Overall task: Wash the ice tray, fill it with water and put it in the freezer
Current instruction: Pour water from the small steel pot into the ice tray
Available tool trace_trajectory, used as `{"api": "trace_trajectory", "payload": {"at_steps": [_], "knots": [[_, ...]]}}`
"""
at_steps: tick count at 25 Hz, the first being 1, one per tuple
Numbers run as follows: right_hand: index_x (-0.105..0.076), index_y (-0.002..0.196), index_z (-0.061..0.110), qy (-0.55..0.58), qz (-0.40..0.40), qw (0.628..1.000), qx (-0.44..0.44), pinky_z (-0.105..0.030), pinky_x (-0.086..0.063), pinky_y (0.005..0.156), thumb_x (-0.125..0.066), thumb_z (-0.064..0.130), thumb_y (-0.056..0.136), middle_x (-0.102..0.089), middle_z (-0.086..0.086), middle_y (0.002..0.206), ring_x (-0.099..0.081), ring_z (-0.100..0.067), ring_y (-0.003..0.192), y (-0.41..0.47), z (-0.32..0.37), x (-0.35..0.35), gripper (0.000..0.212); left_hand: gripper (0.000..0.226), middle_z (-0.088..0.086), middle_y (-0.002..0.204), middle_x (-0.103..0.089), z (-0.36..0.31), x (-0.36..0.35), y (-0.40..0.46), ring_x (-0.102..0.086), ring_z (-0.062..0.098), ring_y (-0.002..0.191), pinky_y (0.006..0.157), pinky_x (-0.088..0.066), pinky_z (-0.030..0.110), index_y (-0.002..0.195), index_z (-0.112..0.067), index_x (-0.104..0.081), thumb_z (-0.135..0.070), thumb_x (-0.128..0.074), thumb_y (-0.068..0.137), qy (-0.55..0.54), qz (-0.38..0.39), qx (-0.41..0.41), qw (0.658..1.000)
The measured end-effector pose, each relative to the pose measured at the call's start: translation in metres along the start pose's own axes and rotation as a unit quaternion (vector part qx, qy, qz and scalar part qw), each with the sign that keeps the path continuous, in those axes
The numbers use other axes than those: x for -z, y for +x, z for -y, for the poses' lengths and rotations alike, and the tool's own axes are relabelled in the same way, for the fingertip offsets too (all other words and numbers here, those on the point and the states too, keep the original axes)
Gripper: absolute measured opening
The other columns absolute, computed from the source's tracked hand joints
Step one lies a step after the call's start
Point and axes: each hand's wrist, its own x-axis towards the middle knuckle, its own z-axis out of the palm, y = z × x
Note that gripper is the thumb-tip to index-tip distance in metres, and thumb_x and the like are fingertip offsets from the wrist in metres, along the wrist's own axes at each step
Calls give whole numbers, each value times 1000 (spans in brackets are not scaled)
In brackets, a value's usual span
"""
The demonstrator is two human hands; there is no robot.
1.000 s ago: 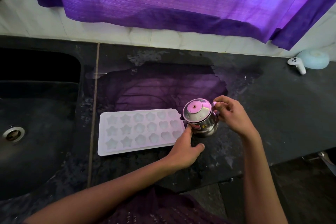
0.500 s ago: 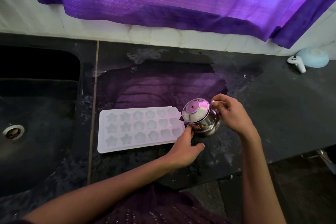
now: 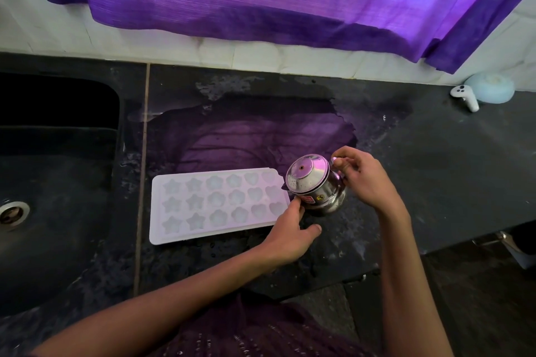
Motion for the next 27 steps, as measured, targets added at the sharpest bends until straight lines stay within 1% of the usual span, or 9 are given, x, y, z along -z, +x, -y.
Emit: {"api": "trace_trajectory", "payload": {"at_steps": [4,9,11,17,23,27], "knots": [[-57,73,35,-3,0,1000,3,-37,-46,72,-53,19,94,-59,17,63,-51,-1,62,2,2,0,27,72,2,159,-20,-1,0,0,-18,14,145,117,-23,32,151,-15,-13,-7,-54,92,1,-2,-2,1000],[-56,73,36,-8,-8,1000,6,-36,-46,73,-55,19,93,-57,18,58,-51,1,61,3,1,2,26,72,1,158,-20,-2,-1,-1,-18,13,145,114,-25,26,151,-14,-12,-6,-53,93,5,-1,-7,1000],[-56,72,36,-12,-8,1000,7,-36,-46,73,-55,19,93,-56,18,57,-51,0,61,2,2,2,27,72,1,158,-21,-1,-1,-2,-19,13,145,115,-24,27,151,-14,-13,-6,-53,92,6,-2,-9,1000],[-59,79,30,-12,-9,1000,9,-40,-47,74,-54,19,93,-57,16,61,-51,-4,63,3,4,2,19,71,0,158,-22,-2,1,-2,-19,12,145,117,-23,32,151,-15,-14,-7,-54,92,6,-7,-13,1000],[-59,80,30,-3,-8,1000,6,-38,-46,72,-53,19,94,-58,15,63,-51,-3,63,3,3,2,20,71,0,158,-23,-4,2,-2,-21,13,144,117,-24,32,151,-14,-15,-7,-54,92,5,-9,-15,1000],[-58,76,32,31,-6,999,0,-41,-48,73,-53,18,94,-61,12,69,-54,-8,66,1,-1,3,23,71,1,157,-23,-4,2,-2,-21,13,145,118,-24,33,151,-14,-15,-7,-54,92,14,-10,-20,1000]]}}
